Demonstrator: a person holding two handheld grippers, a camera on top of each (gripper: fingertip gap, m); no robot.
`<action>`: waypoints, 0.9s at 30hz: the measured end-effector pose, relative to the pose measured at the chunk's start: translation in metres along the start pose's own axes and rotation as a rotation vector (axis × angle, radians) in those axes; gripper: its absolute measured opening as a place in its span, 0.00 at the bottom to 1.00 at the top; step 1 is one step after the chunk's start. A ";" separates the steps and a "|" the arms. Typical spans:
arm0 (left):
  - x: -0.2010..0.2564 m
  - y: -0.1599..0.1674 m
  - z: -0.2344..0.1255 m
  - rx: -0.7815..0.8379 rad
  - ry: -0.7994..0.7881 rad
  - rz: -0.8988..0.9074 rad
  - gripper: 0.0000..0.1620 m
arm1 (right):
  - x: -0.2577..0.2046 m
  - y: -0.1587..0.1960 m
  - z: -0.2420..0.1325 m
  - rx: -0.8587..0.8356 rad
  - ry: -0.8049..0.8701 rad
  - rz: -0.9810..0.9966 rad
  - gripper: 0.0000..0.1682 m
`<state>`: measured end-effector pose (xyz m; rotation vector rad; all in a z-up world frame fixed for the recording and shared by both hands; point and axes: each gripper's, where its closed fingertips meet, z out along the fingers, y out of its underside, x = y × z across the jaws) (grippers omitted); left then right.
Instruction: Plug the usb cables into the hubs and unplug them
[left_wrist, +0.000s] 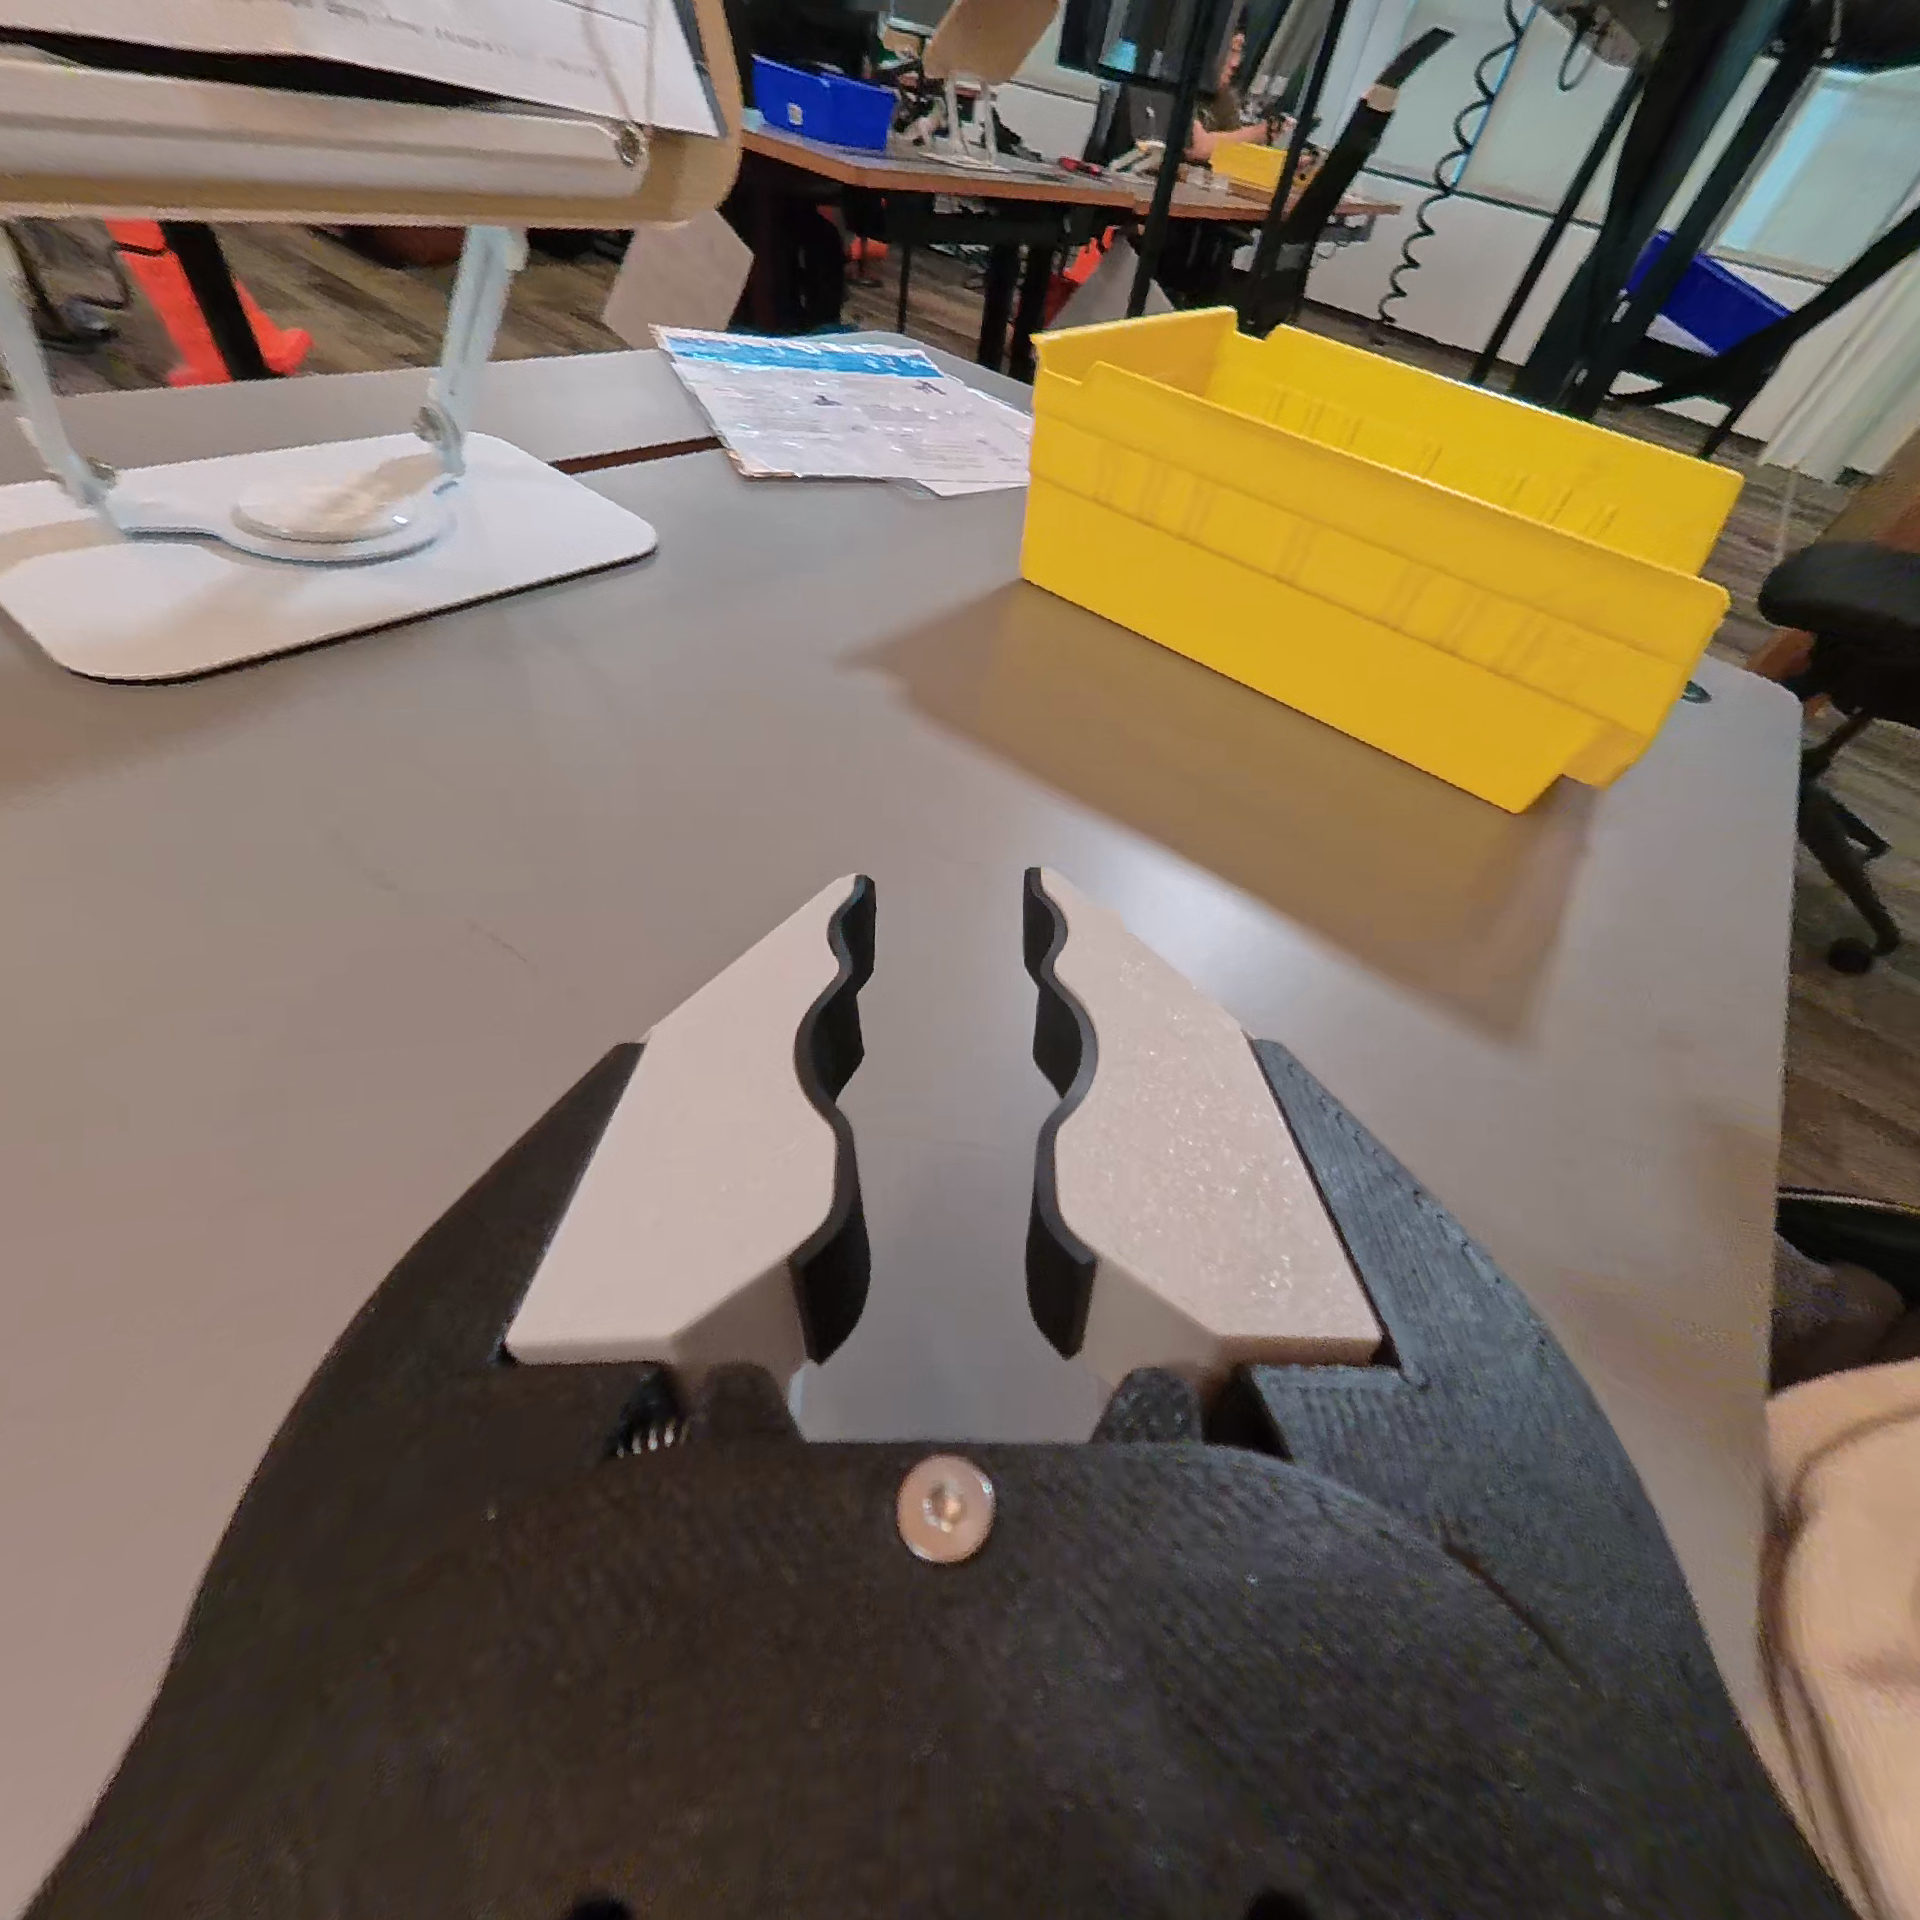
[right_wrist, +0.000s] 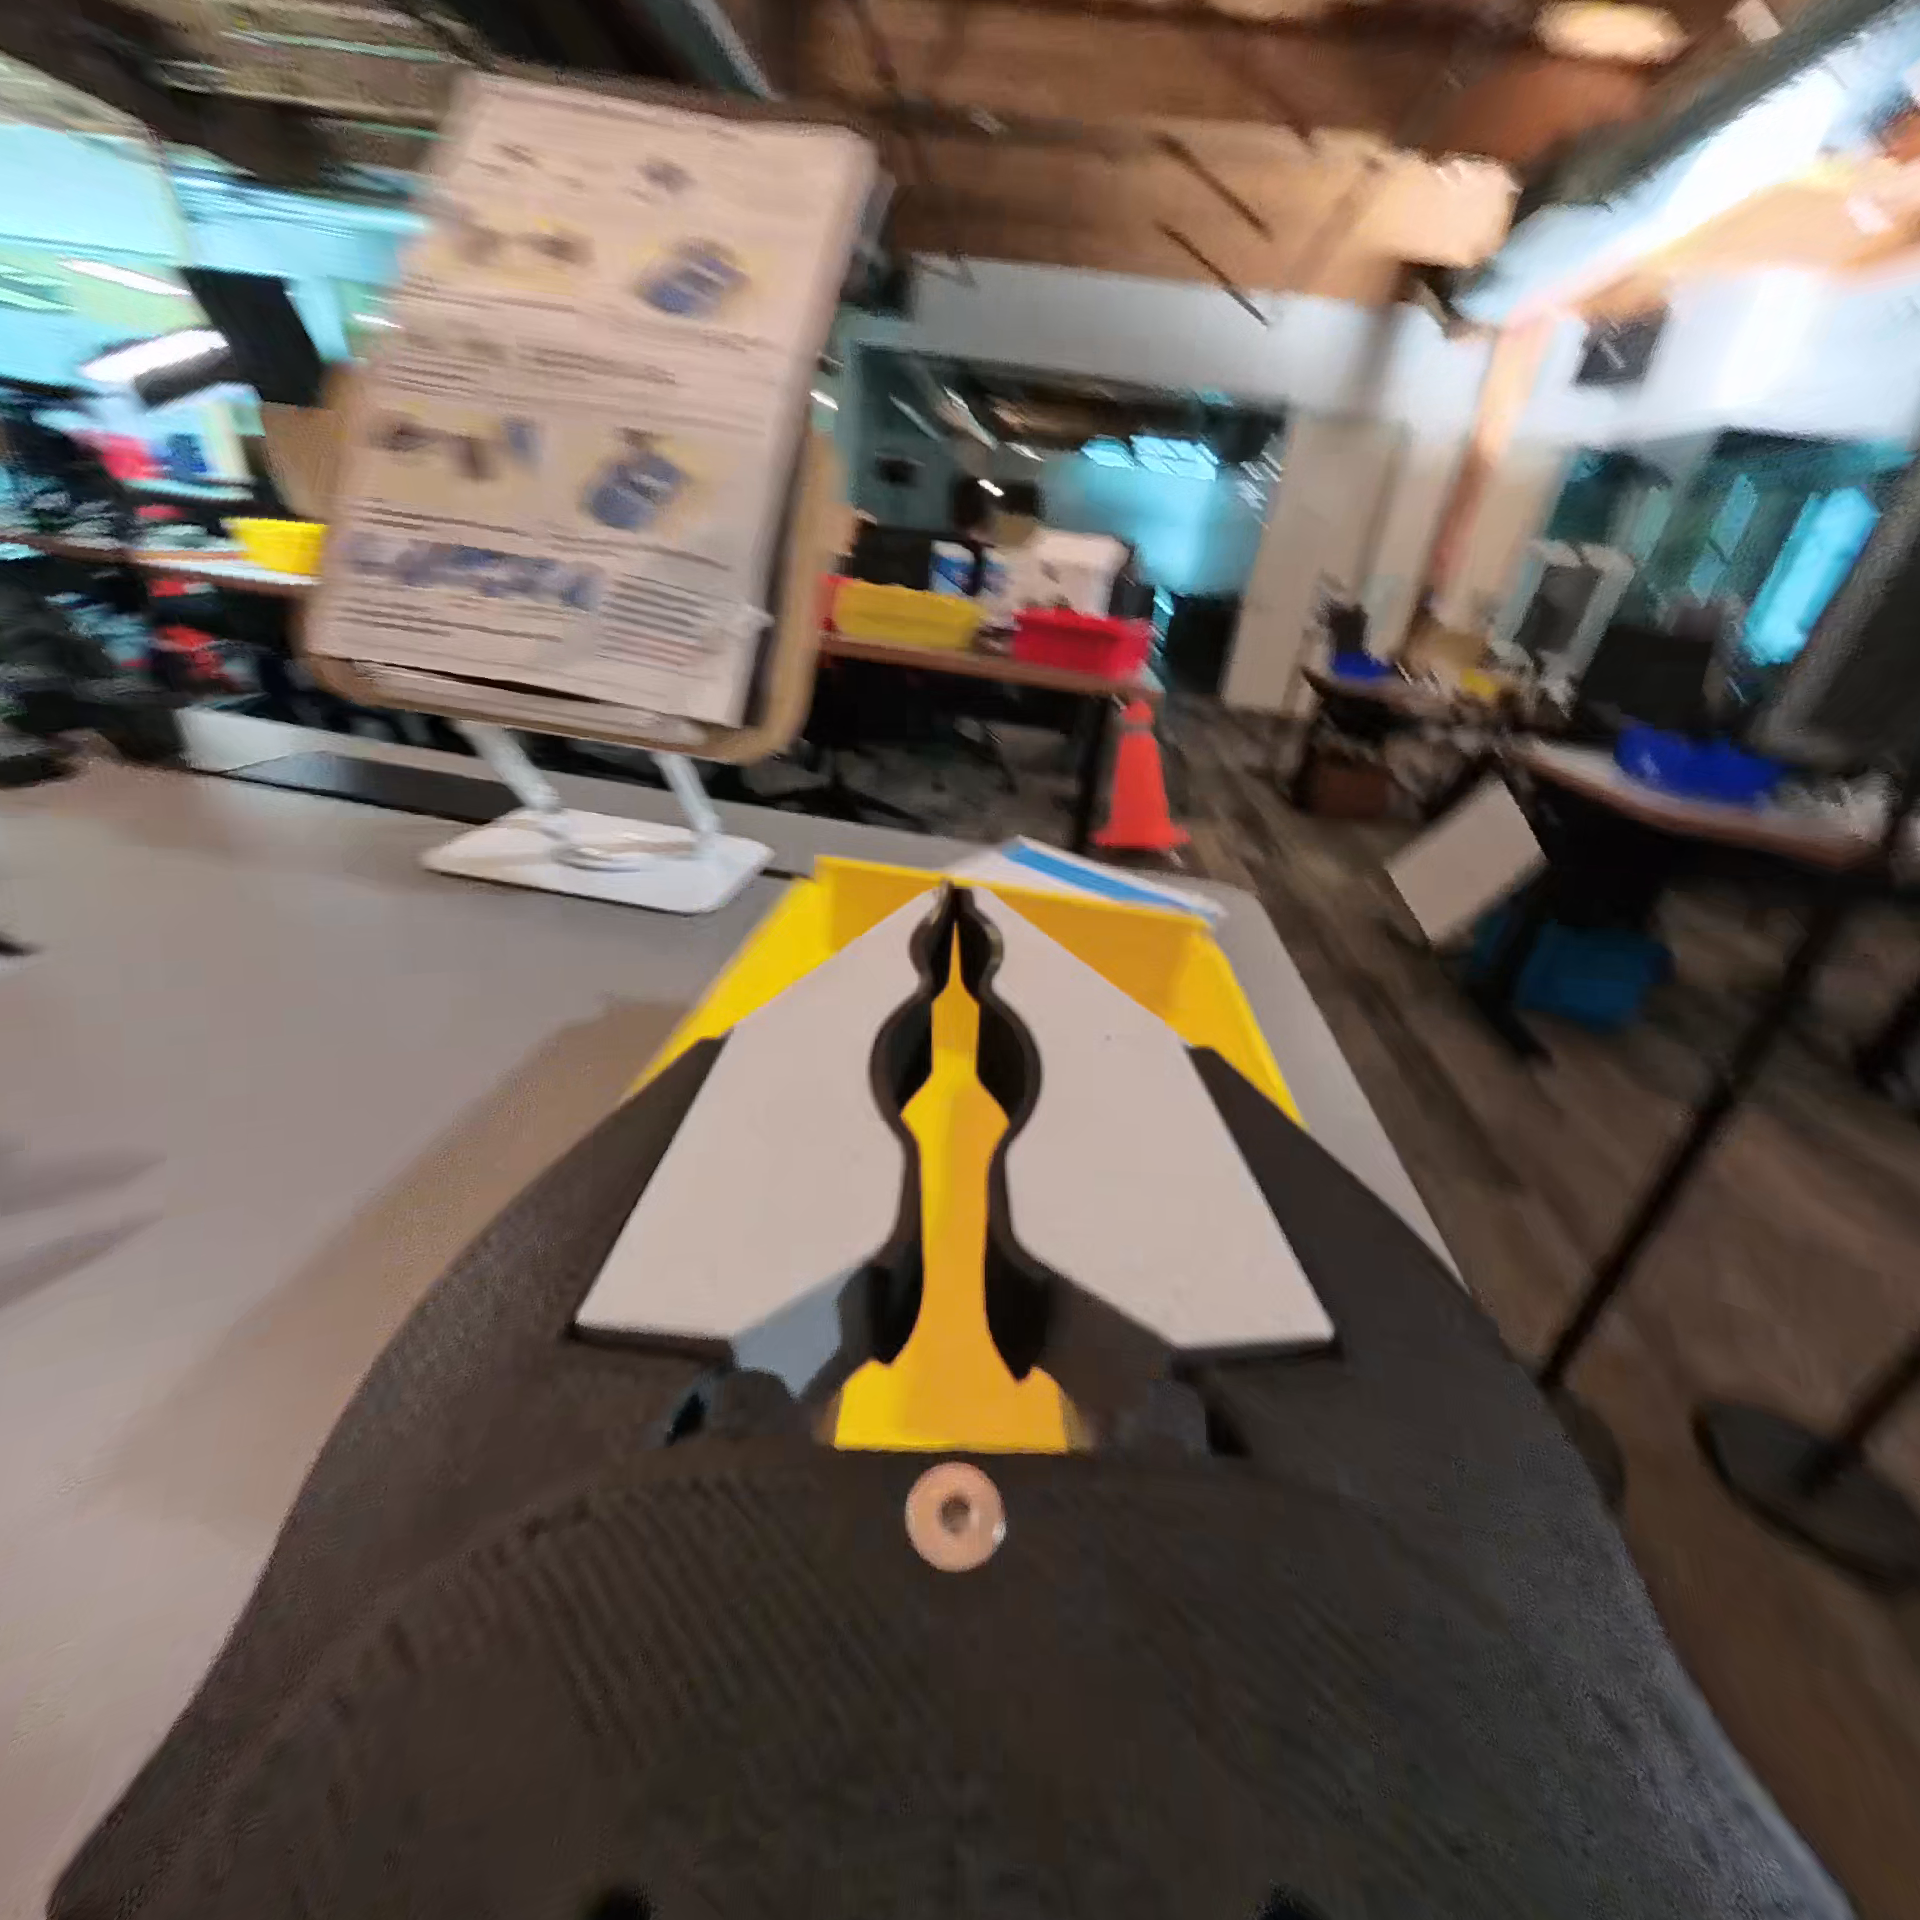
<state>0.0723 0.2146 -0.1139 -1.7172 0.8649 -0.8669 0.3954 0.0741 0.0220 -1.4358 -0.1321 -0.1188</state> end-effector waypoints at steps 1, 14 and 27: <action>-0.004 -0.001 -0.001 0.008 -0.020 0.001 0.17 | -0.026 -0.011 0.003 0.033 -0.061 -0.036 0.00; -0.078 -0.014 -0.086 0.171 -0.501 -0.003 0.26 | -0.279 0.060 0.035 -0.211 -0.814 0.024 0.02; -0.111 -0.014 -0.235 0.319 -1.036 0.068 0.24 | -0.305 0.049 0.070 -0.213 -1.007 0.387 0.04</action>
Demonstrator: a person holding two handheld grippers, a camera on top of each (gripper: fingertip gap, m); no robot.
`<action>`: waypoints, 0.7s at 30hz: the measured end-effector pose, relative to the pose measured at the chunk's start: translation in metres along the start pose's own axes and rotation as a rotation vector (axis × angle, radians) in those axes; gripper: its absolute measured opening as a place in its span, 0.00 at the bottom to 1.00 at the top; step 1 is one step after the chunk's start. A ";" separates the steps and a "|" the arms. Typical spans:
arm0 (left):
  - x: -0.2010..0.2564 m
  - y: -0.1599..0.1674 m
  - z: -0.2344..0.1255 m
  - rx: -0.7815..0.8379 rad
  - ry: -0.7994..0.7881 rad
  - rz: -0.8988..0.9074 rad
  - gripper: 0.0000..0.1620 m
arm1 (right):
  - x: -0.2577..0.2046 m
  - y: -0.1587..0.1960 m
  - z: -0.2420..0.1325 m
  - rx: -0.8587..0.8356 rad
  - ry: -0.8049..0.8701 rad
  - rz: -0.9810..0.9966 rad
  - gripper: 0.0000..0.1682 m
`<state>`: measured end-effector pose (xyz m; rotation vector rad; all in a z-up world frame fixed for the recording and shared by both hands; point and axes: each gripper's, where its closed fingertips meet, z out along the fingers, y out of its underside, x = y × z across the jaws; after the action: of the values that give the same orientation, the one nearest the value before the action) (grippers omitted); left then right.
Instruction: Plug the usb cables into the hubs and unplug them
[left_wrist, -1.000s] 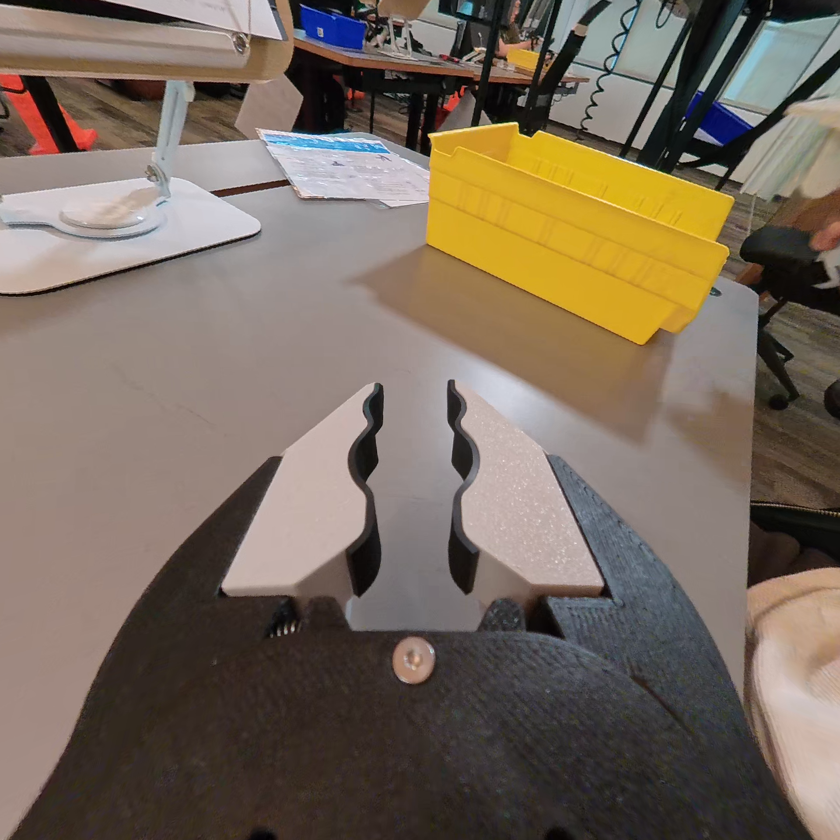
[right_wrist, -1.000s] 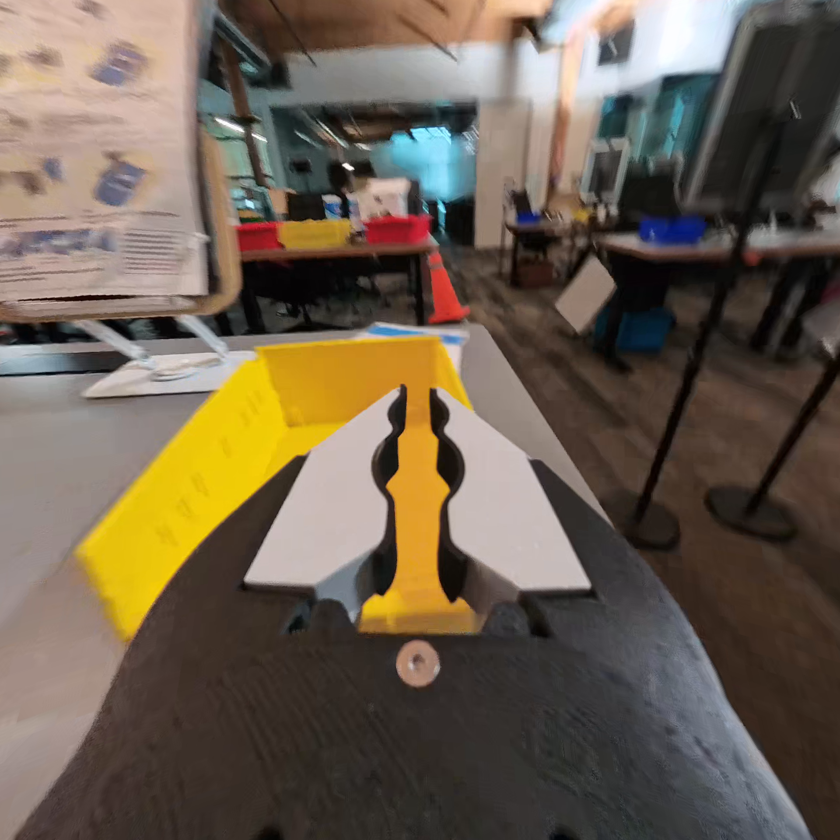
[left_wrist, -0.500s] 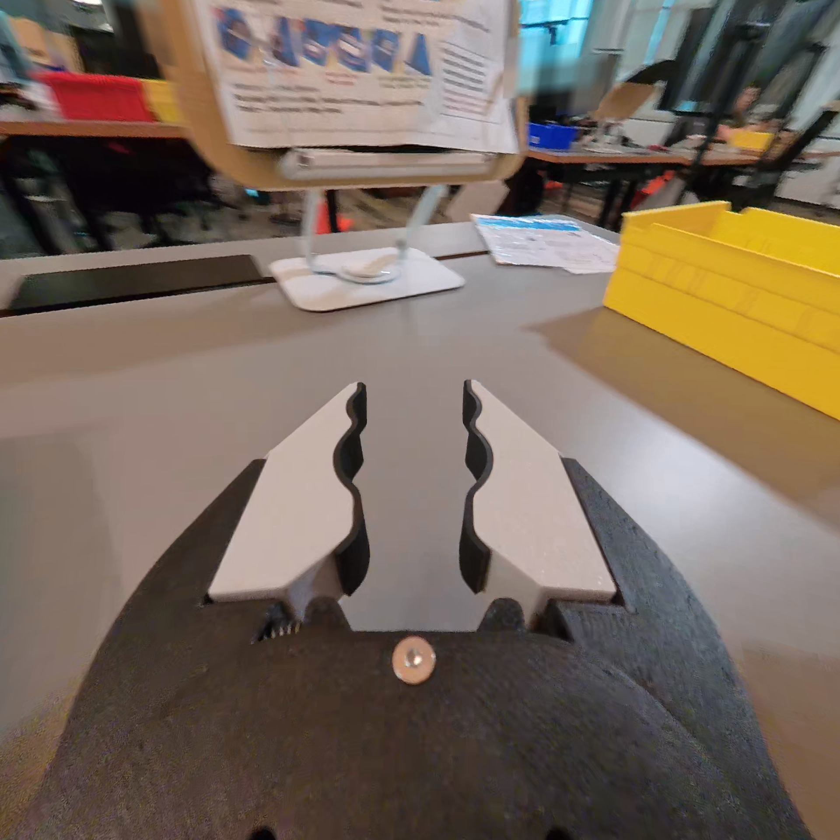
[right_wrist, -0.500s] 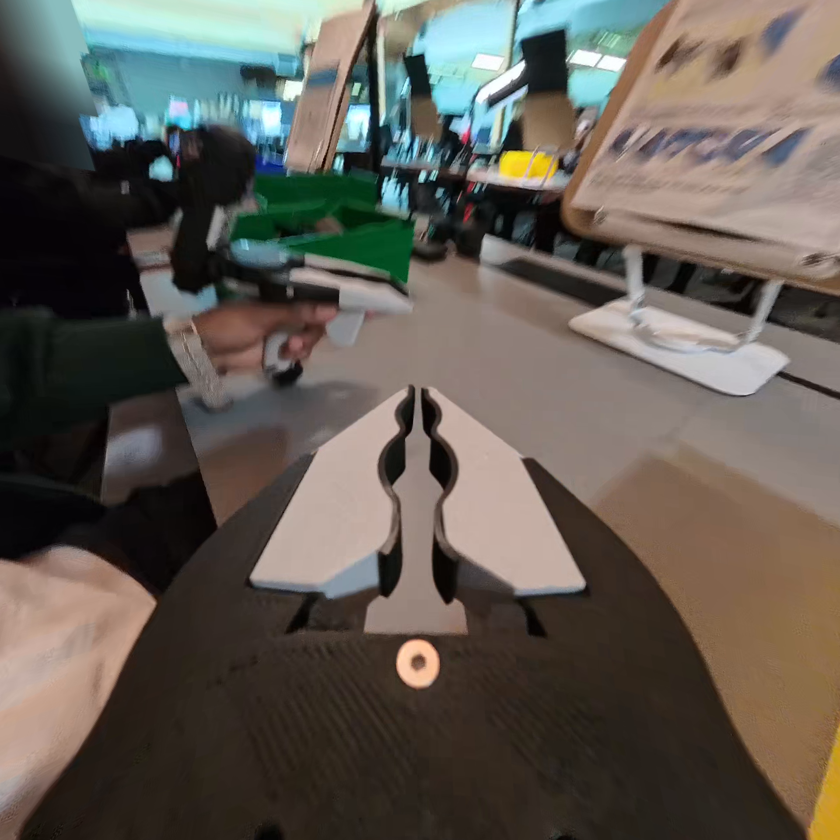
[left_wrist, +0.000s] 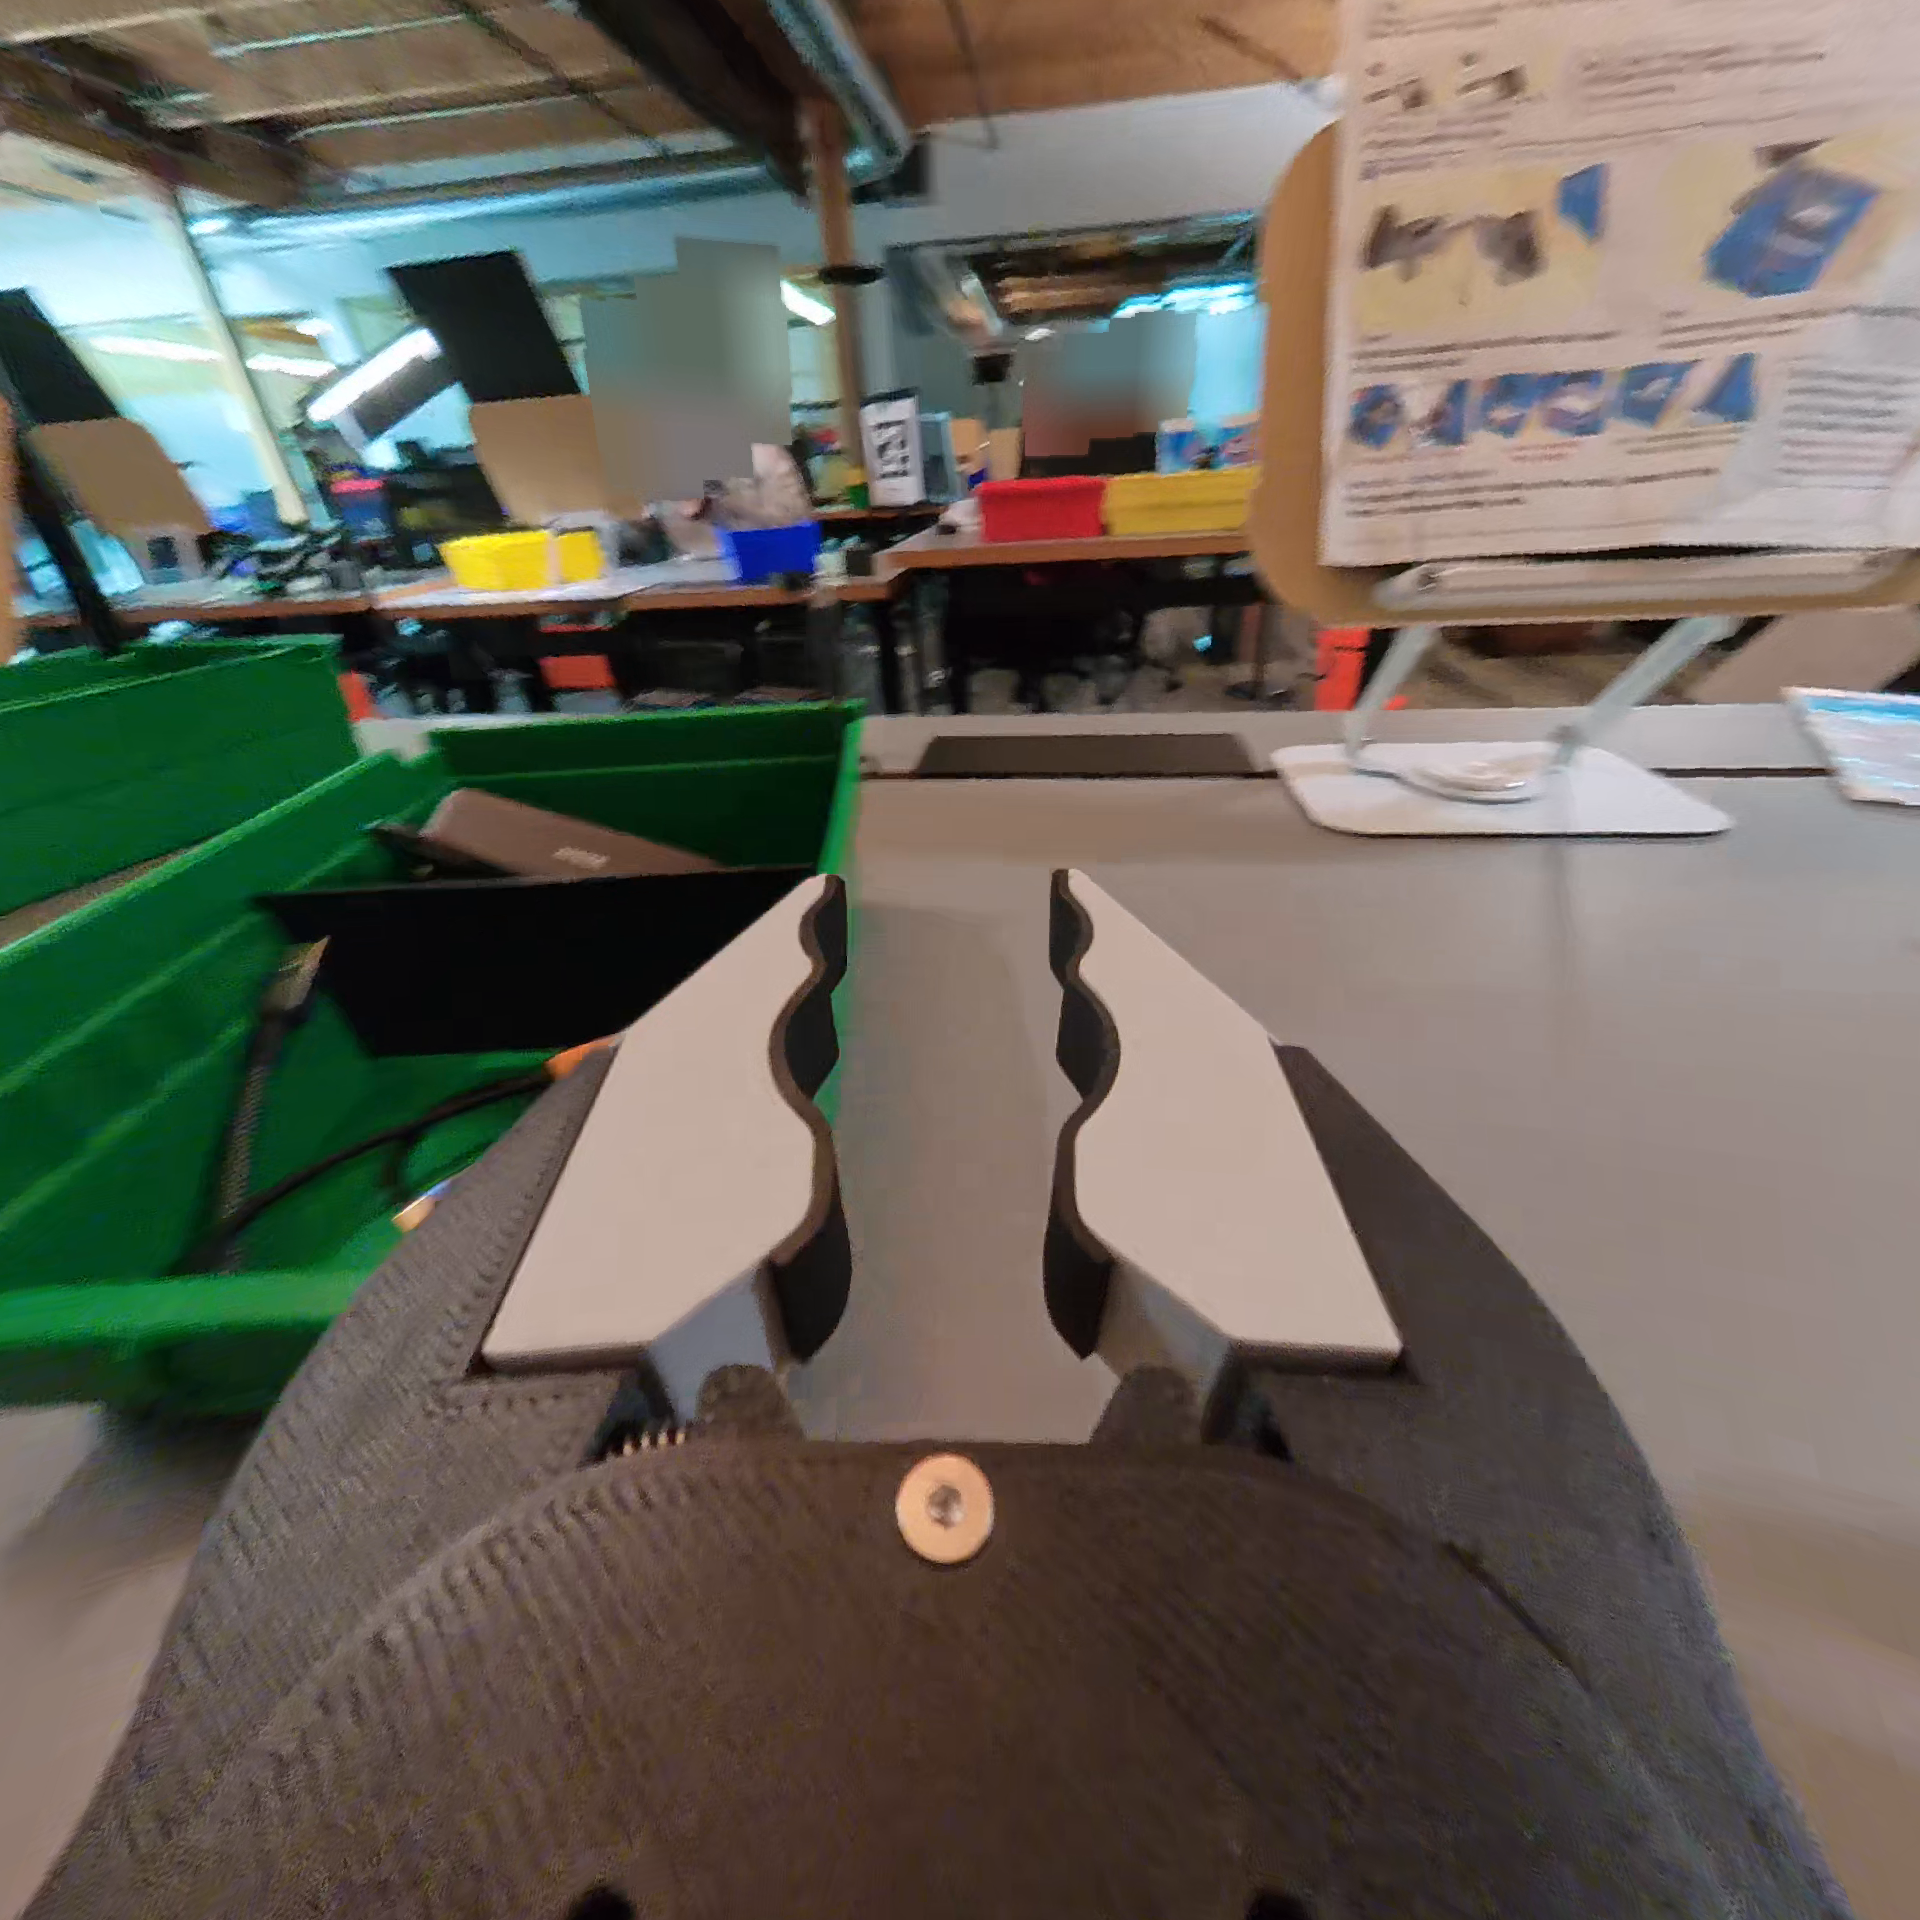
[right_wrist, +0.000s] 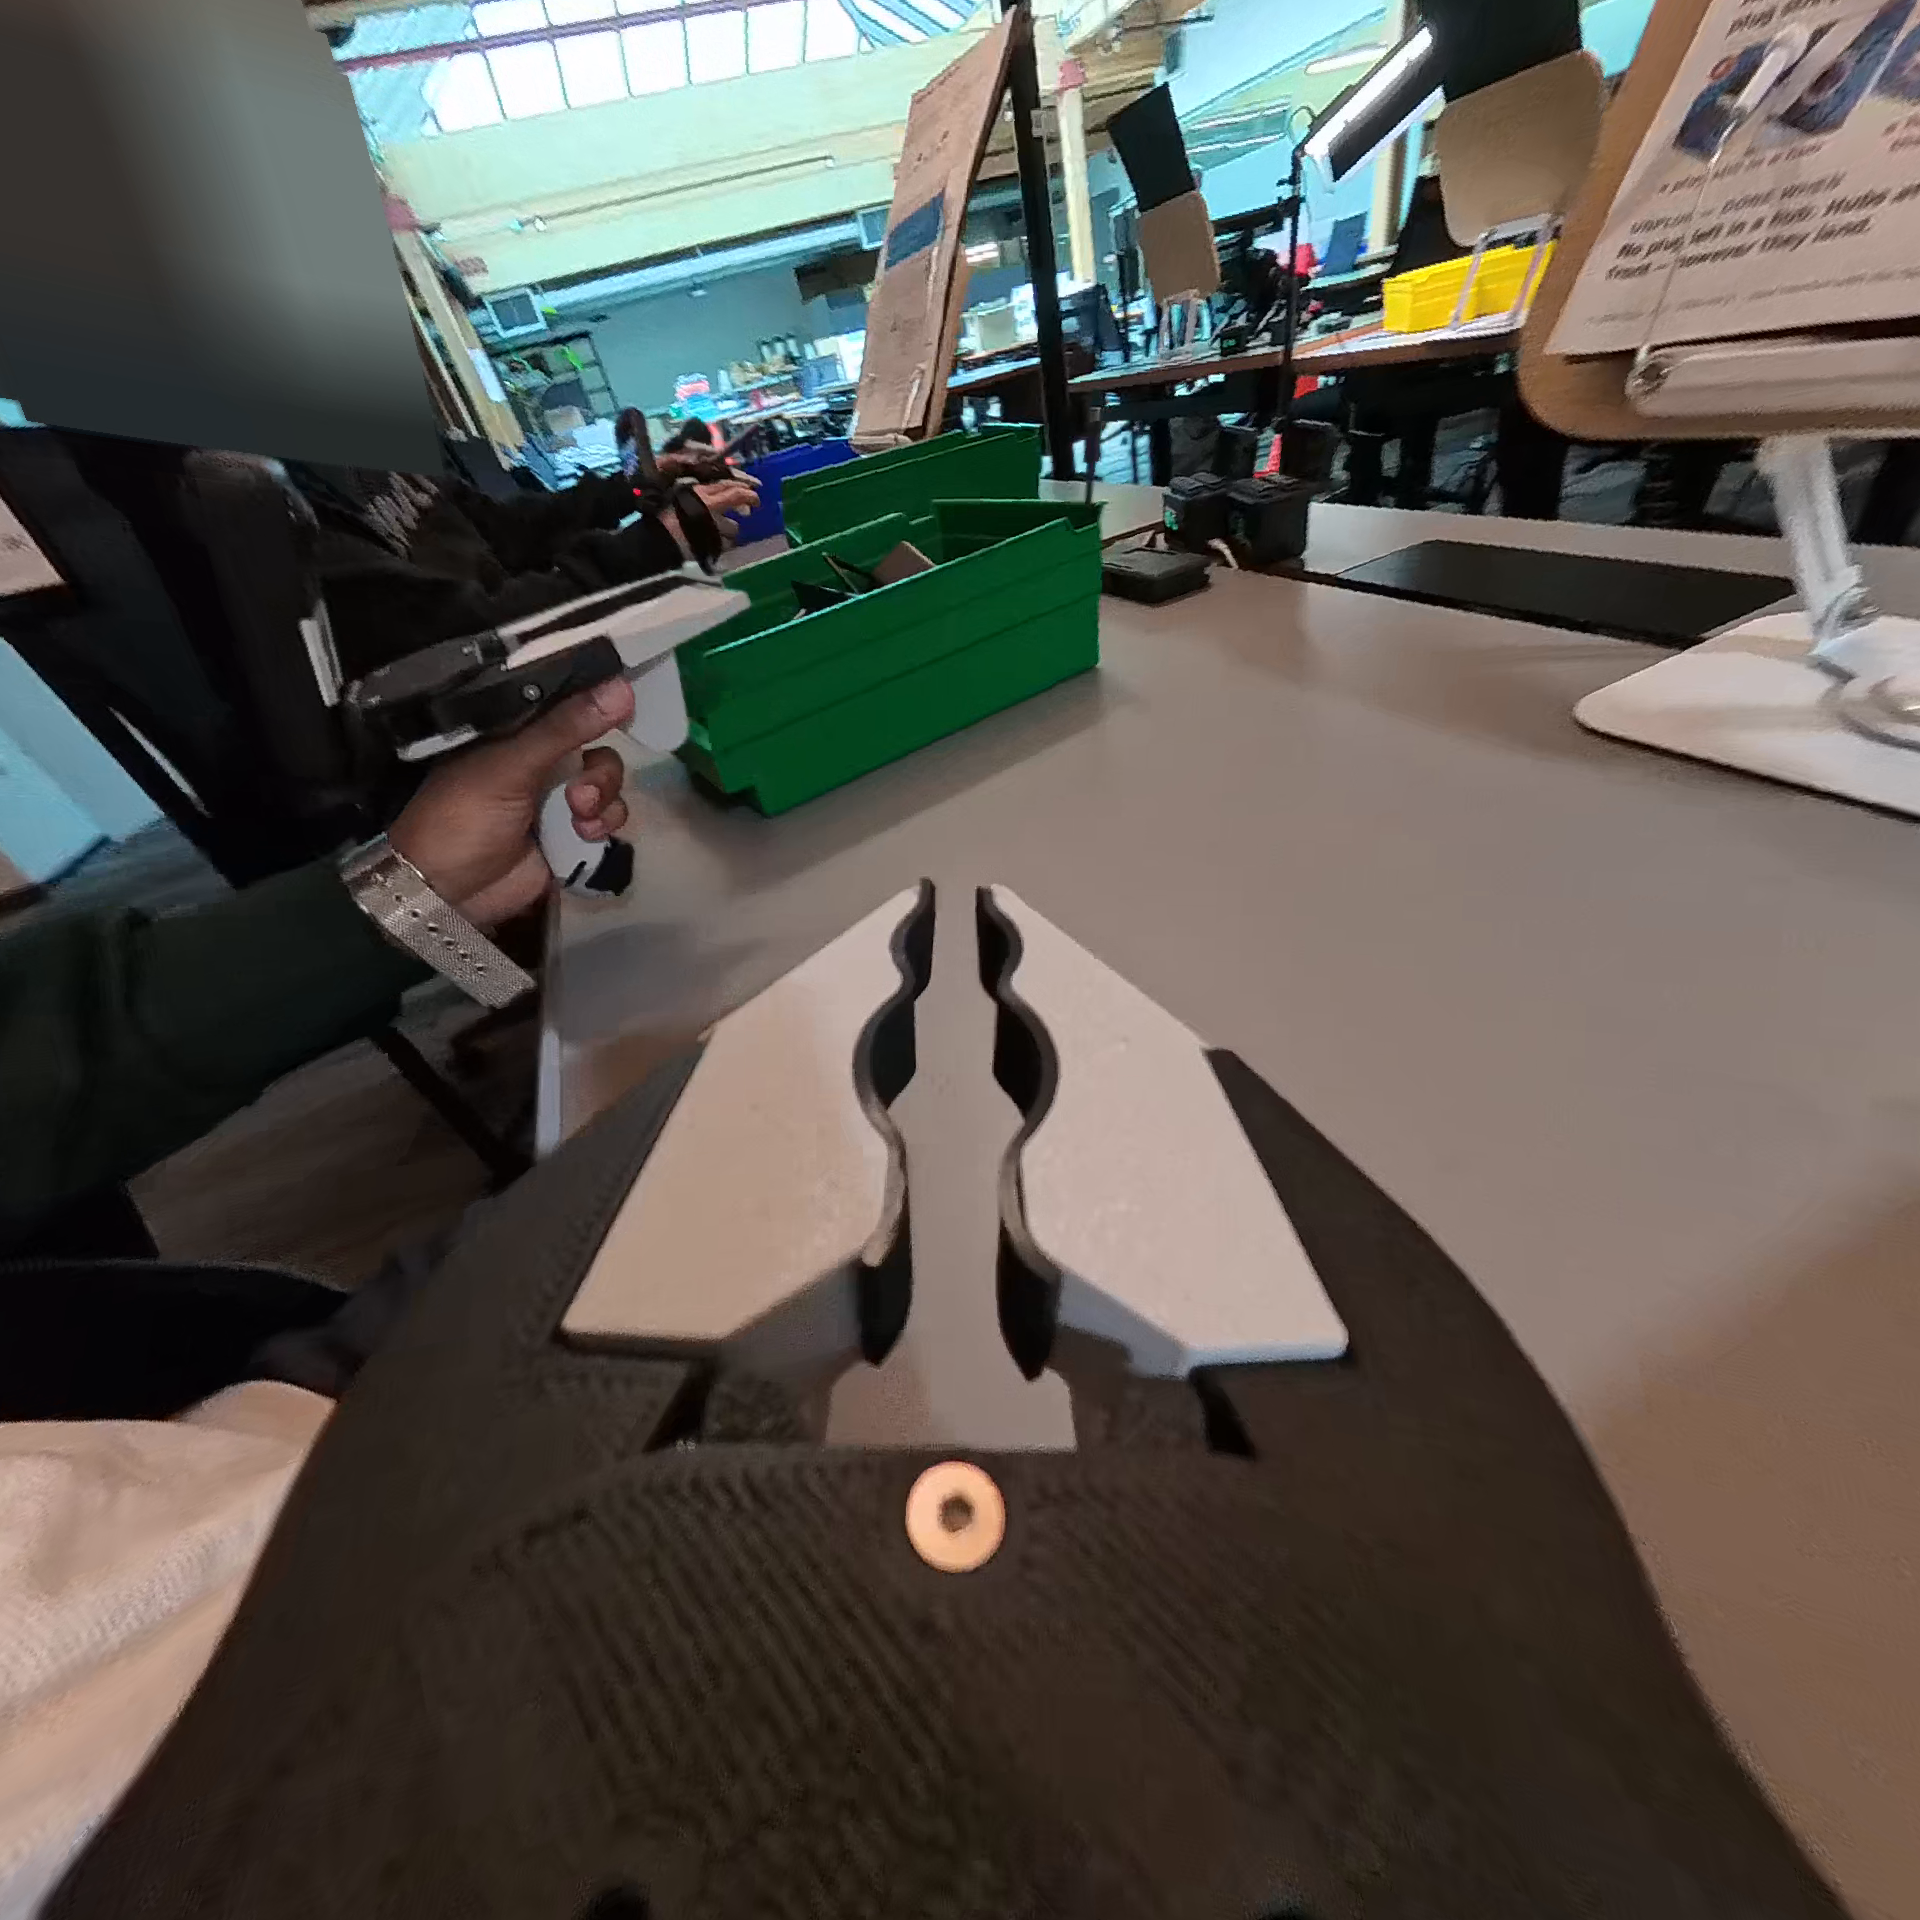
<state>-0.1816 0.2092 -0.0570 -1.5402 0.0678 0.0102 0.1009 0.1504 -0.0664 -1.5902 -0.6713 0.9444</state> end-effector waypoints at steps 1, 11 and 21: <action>-0.011 0.006 -0.001 -0.030 -0.043 -0.004 0.24 | -0.001 0.000 0.003 0.000 -0.018 0.018 0.04; -0.043 0.060 0.000 -0.316 -0.125 -0.079 0.11 | -0.011 0.007 0.019 -0.034 -0.096 0.058 0.05; -0.042 0.060 -0.004 -0.336 -0.105 -0.049 0.00 | -0.009 0.006 0.020 -0.020 -0.107 0.114 0.06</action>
<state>-0.2269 0.2089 -0.1147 -1.8739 -0.0582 0.0659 0.0785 0.1519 -0.0720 -1.6176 -0.6716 1.1164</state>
